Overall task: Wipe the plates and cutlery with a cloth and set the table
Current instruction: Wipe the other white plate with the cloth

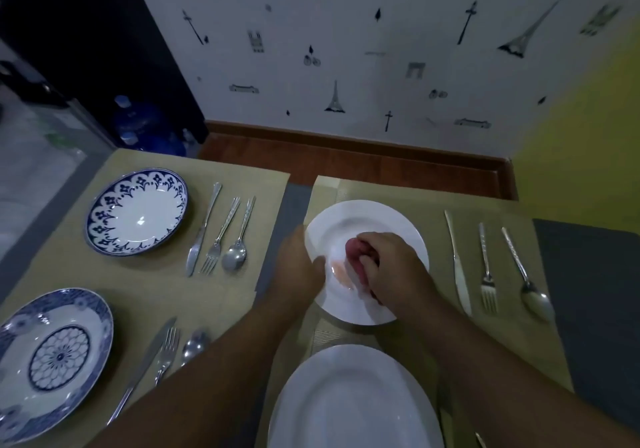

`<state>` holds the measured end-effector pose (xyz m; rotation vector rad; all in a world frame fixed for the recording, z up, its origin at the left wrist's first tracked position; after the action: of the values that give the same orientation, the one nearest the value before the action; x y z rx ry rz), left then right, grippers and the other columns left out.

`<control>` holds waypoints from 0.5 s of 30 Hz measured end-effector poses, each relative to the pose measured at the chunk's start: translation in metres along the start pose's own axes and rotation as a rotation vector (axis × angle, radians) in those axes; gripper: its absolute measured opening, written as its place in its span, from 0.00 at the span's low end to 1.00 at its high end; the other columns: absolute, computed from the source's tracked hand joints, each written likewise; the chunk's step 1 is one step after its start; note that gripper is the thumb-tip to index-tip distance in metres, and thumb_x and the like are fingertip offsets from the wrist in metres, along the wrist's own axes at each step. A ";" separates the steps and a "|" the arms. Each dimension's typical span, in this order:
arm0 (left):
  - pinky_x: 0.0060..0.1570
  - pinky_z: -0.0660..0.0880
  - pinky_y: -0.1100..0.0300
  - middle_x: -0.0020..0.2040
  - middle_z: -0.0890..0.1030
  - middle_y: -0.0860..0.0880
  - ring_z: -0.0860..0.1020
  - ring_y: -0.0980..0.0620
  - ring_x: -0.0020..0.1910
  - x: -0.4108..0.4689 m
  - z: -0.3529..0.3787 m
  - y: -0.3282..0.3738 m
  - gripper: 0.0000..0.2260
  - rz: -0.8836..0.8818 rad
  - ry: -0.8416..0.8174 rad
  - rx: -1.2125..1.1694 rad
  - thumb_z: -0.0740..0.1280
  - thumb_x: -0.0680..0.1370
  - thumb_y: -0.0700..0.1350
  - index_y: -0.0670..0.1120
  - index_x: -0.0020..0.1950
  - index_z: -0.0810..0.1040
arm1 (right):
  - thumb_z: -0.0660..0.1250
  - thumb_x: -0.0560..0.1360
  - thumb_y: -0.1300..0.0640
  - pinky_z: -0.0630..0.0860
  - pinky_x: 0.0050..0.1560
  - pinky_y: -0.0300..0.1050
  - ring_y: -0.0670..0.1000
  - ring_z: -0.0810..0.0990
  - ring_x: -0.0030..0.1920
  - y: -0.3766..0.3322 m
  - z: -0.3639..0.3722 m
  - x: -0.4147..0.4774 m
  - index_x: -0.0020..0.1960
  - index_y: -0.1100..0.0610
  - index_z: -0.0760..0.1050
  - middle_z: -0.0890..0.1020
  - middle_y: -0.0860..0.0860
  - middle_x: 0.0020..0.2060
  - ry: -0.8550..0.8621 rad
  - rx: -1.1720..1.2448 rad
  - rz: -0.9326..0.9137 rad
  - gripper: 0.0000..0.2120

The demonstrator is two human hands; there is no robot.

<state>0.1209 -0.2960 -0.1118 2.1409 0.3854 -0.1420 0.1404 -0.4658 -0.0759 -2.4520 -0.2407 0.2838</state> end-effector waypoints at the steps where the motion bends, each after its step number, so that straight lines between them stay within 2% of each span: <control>1: 0.47 0.76 0.66 0.56 0.78 0.54 0.78 0.55 0.54 0.007 -0.004 -0.002 0.17 -0.081 0.004 -0.051 0.70 0.78 0.46 0.48 0.66 0.72 | 0.67 0.79 0.59 0.72 0.61 0.42 0.50 0.77 0.57 0.000 0.004 0.003 0.58 0.50 0.81 0.81 0.48 0.57 -0.033 -0.035 0.001 0.10; 3: 0.45 0.81 0.54 0.56 0.81 0.47 0.80 0.47 0.51 0.019 -0.007 -0.010 0.13 -0.266 -0.064 -0.153 0.66 0.80 0.42 0.44 0.65 0.76 | 0.68 0.78 0.60 0.70 0.61 0.42 0.51 0.75 0.59 0.001 0.012 0.005 0.57 0.50 0.80 0.80 0.48 0.57 -0.116 -0.167 0.001 0.10; 4: 0.43 0.82 0.51 0.54 0.82 0.44 0.81 0.45 0.49 0.022 -0.009 -0.013 0.11 -0.321 -0.103 -0.221 0.64 0.80 0.40 0.43 0.63 0.78 | 0.68 0.78 0.60 0.68 0.62 0.42 0.52 0.72 0.64 0.001 0.015 0.005 0.60 0.51 0.79 0.78 0.49 0.61 -0.161 -0.219 0.015 0.12; 6: 0.29 0.79 0.57 0.49 0.83 0.43 0.82 0.44 0.44 0.023 -0.013 -0.015 0.10 -0.371 -0.151 -0.317 0.62 0.80 0.38 0.44 0.59 0.80 | 0.68 0.79 0.60 0.61 0.72 0.45 0.54 0.64 0.74 0.000 0.017 0.006 0.67 0.54 0.75 0.71 0.51 0.72 -0.235 -0.262 0.038 0.17; 8: 0.25 0.75 0.62 0.48 0.83 0.43 0.82 0.45 0.42 0.020 -0.016 -0.015 0.11 -0.385 -0.169 -0.357 0.62 0.80 0.38 0.45 0.58 0.80 | 0.68 0.78 0.61 0.58 0.74 0.46 0.54 0.63 0.75 0.001 0.017 0.006 0.69 0.56 0.72 0.68 0.52 0.75 -0.265 -0.219 0.066 0.20; 10: 0.26 0.76 0.61 0.49 0.84 0.43 0.83 0.44 0.44 0.015 -0.015 -0.015 0.12 -0.384 -0.169 -0.404 0.62 0.80 0.38 0.46 0.60 0.80 | 0.71 0.76 0.58 0.67 0.69 0.47 0.53 0.71 0.68 0.001 0.017 0.002 0.65 0.51 0.73 0.75 0.50 0.69 -0.243 -0.202 0.054 0.19; 11: 0.28 0.78 0.59 0.49 0.84 0.44 0.83 0.44 0.45 0.011 -0.015 -0.014 0.12 -0.380 -0.168 -0.419 0.62 0.81 0.39 0.46 0.61 0.80 | 0.72 0.75 0.55 0.72 0.63 0.46 0.51 0.74 0.62 0.001 0.016 -0.002 0.60 0.46 0.73 0.78 0.47 0.62 -0.216 -0.200 0.024 0.16; 13: 0.36 0.84 0.49 0.49 0.84 0.46 0.84 0.45 0.47 0.002 -0.015 -0.011 0.11 -0.370 -0.153 -0.427 0.63 0.81 0.40 0.48 0.60 0.81 | 0.72 0.72 0.49 0.76 0.53 0.46 0.48 0.74 0.52 -0.001 0.015 -0.015 0.53 0.42 0.72 0.77 0.42 0.51 -0.183 -0.208 -0.045 0.13; 15: 0.44 0.84 0.45 0.48 0.84 0.48 0.83 0.47 0.47 -0.009 -0.015 -0.005 0.10 -0.350 -0.125 -0.420 0.63 0.81 0.41 0.48 0.58 0.81 | 0.71 0.71 0.44 0.76 0.51 0.44 0.47 0.73 0.50 -0.006 0.019 -0.033 0.55 0.43 0.72 0.76 0.42 0.49 -0.163 -0.213 -0.117 0.14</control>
<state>0.1096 -0.2831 -0.1052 1.6299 0.6534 -0.3595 0.1032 -0.4577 -0.0821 -2.6132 -0.5067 0.4262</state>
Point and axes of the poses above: each hand's wrist, its own x-axis towards the middle knuckle, its own z-axis out of the palm, y = z × x, the point moved 2 cm from there along x, towards the middle knuckle
